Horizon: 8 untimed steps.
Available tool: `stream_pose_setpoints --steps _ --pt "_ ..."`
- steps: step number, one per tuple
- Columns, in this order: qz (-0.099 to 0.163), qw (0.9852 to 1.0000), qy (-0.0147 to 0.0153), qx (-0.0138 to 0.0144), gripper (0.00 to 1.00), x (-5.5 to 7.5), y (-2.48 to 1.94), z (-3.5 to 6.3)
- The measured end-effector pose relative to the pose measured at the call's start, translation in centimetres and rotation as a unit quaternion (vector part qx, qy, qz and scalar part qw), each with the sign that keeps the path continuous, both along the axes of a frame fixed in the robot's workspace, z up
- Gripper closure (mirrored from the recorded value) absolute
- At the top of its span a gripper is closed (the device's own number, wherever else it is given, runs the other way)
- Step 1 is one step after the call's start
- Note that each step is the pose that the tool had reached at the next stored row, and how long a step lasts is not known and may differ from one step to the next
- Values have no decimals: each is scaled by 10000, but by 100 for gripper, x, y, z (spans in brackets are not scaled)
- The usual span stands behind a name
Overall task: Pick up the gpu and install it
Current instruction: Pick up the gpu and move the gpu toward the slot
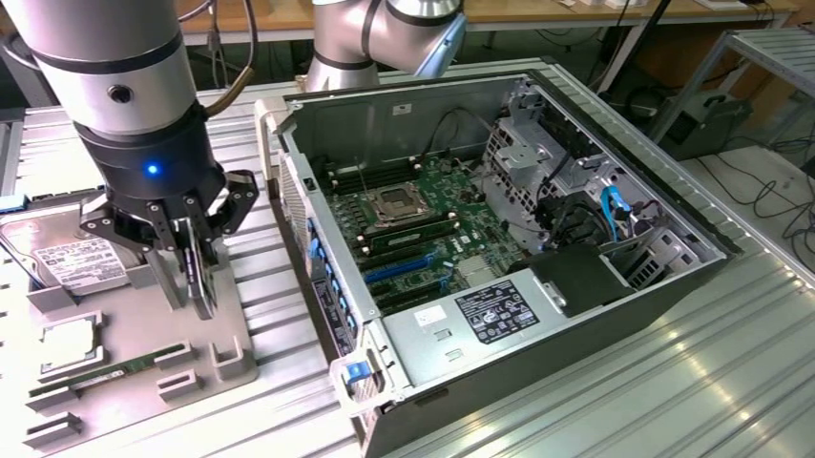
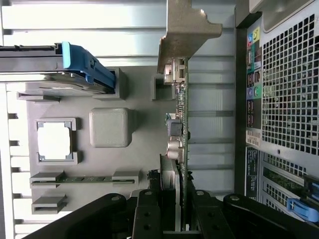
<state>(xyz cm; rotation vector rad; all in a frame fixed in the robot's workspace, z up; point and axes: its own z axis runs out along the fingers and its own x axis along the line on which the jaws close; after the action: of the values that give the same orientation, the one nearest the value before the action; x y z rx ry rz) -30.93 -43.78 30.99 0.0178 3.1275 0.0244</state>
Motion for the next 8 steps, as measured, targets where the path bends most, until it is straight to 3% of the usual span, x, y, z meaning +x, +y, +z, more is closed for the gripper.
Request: stream_pose_setpoints --steps 8 --pt "0 10000 0 1 72 0 0 83"
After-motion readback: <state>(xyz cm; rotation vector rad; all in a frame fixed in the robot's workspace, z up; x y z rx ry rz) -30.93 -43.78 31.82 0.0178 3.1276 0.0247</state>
